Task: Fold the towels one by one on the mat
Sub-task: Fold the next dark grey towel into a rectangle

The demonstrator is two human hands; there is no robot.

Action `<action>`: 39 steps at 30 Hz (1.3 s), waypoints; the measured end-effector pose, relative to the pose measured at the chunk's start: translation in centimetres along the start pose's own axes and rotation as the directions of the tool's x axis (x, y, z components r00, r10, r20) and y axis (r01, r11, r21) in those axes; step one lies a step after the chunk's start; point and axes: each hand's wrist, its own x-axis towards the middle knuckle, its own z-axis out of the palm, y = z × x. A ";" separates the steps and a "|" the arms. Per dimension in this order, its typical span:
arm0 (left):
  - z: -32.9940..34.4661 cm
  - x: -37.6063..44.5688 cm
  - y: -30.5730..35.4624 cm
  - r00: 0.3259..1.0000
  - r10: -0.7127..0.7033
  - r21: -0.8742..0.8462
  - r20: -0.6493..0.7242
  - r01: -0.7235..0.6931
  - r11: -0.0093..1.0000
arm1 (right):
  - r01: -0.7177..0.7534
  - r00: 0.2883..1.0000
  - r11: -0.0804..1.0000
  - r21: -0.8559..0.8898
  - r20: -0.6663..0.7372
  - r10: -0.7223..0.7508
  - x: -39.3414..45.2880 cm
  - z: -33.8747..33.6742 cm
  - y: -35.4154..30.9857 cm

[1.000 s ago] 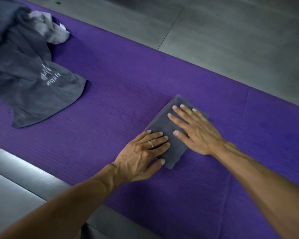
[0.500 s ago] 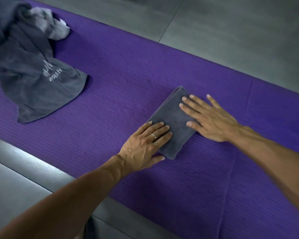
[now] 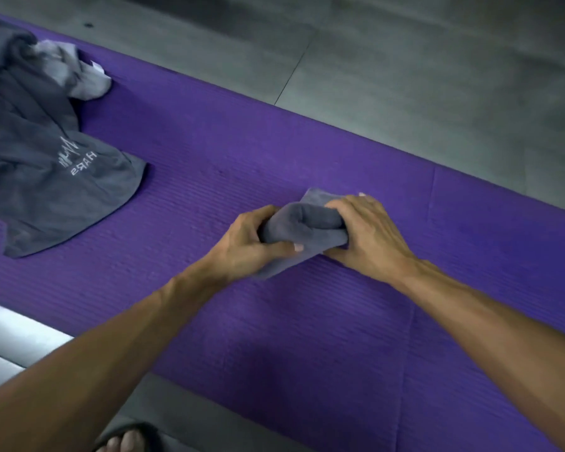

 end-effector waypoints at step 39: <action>7.2 -13.1 42.2 0.867 0.140 0.765 0.478 -0.489 0.419 | -0.851 0.383 0.413 0.326 -0.154 0.911 -14.2 -44.5 -17.2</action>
